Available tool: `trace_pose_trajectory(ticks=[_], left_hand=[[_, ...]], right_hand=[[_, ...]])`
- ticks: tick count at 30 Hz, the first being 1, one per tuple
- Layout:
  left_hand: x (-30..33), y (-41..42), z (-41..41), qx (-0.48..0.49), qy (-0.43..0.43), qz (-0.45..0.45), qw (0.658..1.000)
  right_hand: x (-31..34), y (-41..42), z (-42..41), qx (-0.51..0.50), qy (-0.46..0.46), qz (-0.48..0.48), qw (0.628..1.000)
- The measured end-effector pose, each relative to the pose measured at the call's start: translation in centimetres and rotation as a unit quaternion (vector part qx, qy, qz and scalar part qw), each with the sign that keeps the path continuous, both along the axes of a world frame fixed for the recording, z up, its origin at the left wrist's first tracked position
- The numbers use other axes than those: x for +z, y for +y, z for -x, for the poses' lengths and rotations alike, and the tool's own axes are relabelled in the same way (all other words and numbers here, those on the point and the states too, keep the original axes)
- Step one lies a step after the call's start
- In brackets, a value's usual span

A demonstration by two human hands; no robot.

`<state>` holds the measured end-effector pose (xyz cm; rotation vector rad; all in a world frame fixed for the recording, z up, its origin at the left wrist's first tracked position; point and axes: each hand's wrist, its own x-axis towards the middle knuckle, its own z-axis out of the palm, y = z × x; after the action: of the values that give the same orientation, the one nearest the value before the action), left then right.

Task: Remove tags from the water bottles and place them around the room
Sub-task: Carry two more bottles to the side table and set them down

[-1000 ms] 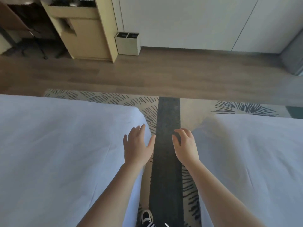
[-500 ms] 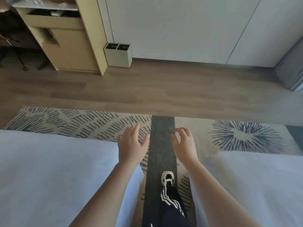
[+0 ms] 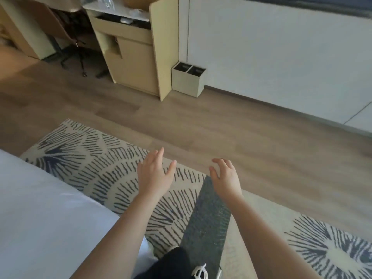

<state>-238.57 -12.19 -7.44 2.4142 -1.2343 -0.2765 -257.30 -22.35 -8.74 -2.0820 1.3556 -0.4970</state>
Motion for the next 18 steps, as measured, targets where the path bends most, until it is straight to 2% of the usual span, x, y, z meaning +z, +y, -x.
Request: trace_pose_trajectory(ticks=[8, 12, 18], left_hand=[[-1.6, -8.2, -10.4, 0.080, -0.016, -0.012, 0.997], [-1.7, -13.4, -19.0, 0.118, -0.033, 0.012, 0.992], [0.2, -19.9, -33.5, 0.161, -0.035, -0.015, 0.986]], right_hand=[[-1.3, -11.3, -13.0, 0.100, -0.002, -0.001, 0.995], [-2.0, -17.4, -22.6, 0.143, -0.004, -0.001, 0.990], [0.3, -26.7, -38.9, 0.199, -0.007, 0.007, 0.980]])
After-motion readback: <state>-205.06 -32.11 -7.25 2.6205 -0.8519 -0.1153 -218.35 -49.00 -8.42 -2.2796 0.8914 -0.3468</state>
